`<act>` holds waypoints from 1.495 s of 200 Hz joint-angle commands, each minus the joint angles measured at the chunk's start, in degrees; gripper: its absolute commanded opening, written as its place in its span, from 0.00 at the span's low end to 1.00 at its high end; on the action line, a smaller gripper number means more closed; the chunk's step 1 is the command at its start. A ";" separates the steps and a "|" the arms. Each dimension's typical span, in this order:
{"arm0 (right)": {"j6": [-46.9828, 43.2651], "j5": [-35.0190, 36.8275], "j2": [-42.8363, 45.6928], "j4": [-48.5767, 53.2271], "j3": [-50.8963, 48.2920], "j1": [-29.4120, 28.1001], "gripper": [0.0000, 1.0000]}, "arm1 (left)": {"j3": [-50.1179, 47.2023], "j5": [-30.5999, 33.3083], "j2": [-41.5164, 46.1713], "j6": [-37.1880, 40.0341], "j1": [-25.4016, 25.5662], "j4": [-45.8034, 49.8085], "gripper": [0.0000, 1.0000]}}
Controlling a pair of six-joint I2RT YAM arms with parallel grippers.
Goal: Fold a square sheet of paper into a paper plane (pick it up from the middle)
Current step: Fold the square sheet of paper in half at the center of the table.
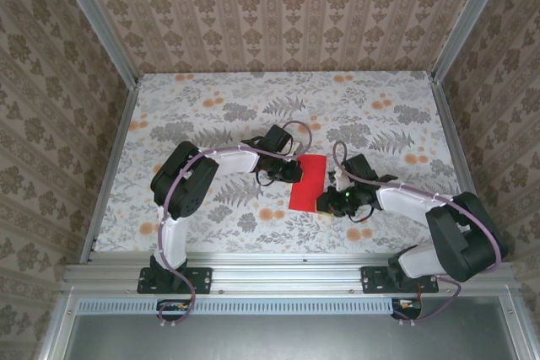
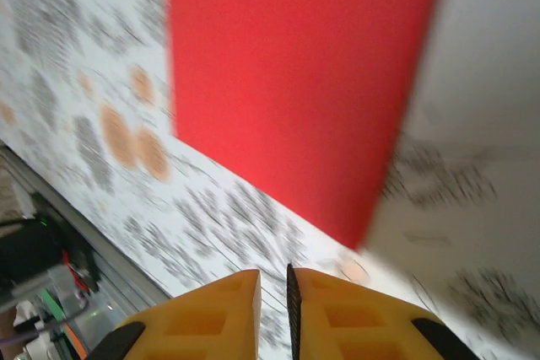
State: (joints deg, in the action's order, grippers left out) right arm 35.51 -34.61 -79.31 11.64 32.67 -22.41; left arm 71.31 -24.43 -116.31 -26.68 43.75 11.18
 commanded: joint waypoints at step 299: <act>-8.35 6.54 -24.27 3.69 23.16 9.14 0.40 | -2.97 5.79 -2.87 2.89 -0.64 12.64 0.08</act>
State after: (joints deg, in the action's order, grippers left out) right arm 28.23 -27.22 -101.60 15.53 54.00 -13.63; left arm 71.35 -24.38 -116.14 -25.63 43.79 11.79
